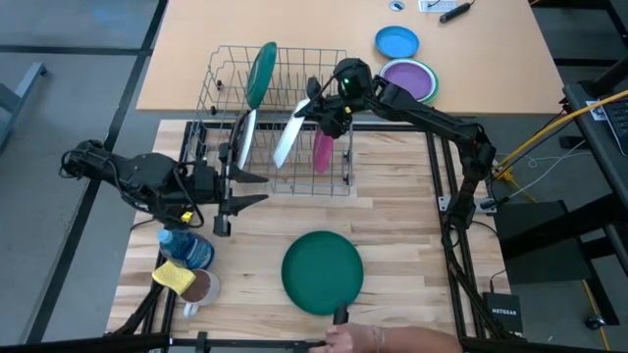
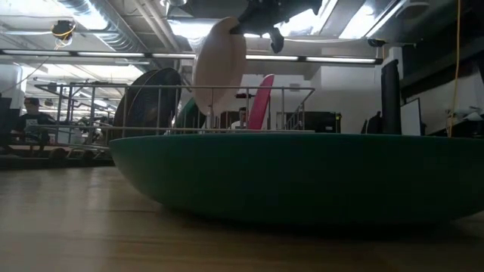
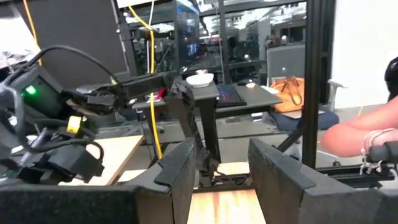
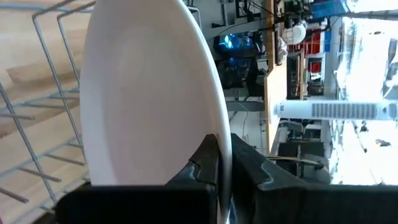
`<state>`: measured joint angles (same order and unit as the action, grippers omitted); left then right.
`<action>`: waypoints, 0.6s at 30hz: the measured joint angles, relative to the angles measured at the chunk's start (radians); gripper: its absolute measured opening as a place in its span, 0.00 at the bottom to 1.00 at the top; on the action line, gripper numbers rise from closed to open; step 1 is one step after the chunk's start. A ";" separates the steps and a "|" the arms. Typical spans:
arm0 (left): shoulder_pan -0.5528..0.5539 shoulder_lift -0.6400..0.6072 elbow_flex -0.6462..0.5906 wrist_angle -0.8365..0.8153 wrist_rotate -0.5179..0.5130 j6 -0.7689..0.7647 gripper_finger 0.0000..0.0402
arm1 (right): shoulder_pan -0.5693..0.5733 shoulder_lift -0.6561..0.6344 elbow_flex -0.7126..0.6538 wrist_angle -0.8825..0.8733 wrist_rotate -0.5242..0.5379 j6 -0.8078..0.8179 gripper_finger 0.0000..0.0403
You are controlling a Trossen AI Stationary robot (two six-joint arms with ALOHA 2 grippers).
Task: Sort dishes
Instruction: Put the white plate on the dish rack
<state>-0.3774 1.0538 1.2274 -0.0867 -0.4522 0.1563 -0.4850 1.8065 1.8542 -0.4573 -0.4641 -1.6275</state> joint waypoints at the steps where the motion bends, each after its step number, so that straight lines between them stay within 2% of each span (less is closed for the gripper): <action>1: 0.006 0.000 0.000 -0.008 0.000 -0.005 0.35 | 0.000 0.000 0.000 0.000 0.000 -0.016 0.04; 18: 0.099 0.052 0.000 -0.031 -0.002 -0.131 0.35 | -0.008 0.015 0.000 -0.072 -0.078 -0.114 0.04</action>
<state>-0.2787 1.1053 1.2274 -0.1181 -0.4545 0.0257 -0.4926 1.8216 1.8543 -0.5293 -0.5425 -1.7413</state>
